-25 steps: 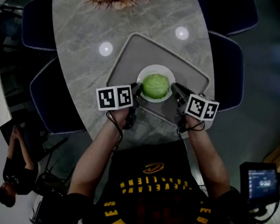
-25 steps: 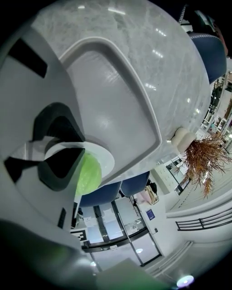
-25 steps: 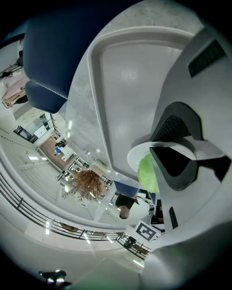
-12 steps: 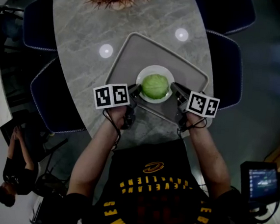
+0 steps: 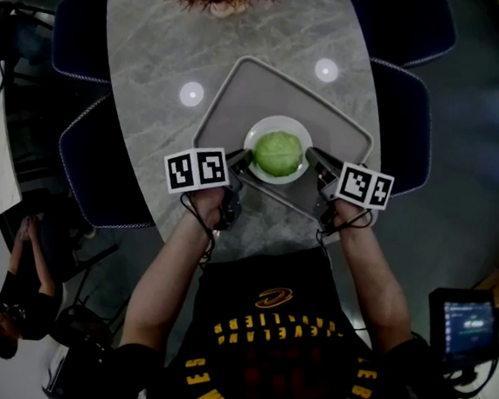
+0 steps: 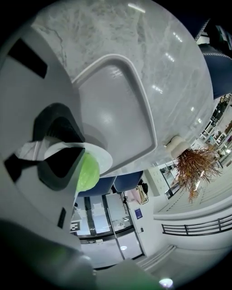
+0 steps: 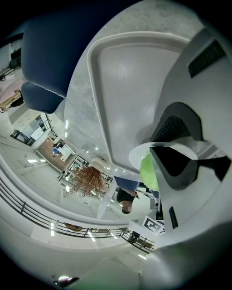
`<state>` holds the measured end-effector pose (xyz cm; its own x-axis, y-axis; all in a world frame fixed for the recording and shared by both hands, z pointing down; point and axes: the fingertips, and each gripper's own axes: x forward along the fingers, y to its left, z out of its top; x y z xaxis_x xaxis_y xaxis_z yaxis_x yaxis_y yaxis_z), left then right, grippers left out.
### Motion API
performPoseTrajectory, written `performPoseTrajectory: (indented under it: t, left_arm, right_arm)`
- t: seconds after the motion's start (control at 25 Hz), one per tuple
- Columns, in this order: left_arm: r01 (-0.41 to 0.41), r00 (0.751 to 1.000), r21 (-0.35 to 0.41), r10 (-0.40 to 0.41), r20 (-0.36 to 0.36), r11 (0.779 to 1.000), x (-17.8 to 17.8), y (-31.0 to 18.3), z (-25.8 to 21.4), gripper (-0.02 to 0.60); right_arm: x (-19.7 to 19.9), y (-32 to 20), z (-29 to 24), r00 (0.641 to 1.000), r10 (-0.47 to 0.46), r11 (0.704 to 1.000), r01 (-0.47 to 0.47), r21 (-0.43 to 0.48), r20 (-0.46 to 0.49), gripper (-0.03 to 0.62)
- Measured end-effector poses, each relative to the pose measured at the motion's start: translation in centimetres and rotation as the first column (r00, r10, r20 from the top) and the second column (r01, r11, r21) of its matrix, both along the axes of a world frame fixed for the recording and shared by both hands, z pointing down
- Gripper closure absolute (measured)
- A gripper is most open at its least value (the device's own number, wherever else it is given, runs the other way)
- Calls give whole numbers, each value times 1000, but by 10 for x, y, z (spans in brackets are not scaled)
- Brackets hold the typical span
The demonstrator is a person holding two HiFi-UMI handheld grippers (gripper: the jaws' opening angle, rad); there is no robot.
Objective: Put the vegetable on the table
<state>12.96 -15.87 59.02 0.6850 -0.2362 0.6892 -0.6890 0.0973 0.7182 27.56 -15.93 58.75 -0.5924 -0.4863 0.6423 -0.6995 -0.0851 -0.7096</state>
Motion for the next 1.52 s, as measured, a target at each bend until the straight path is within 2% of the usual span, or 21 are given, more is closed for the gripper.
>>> performPoseTrajectory:
  t: [0.64,0.8,1.0,1.24,1.52]
  left_arm:
    - [112,993,-1,-112,-33,994,-48,44,-7,545]
    - [129,991,3,-129,-30,992,-55,52,-8,545]
    - [139,990,13,-139,-35,990,-87,84,-18,545]
    - [161,987,6,-161,-27,987,-101,92,-20,545]
    - [168,985,6,-168,-37,986,-193,136,-6,545]
  right_arm:
    - [-49,28,-10,994,-108,994,109,19,-4,554]
    - [-56,34,-9,991,-133,991,133,17,-4,554]
    - [-88,64,-20,988,-156,987,157,23,-16,553]
    - [-103,70,-21,982,-190,982,190,12,-13,553]
    - [-195,114,-9,977,-211,977,212,7,-34,553]
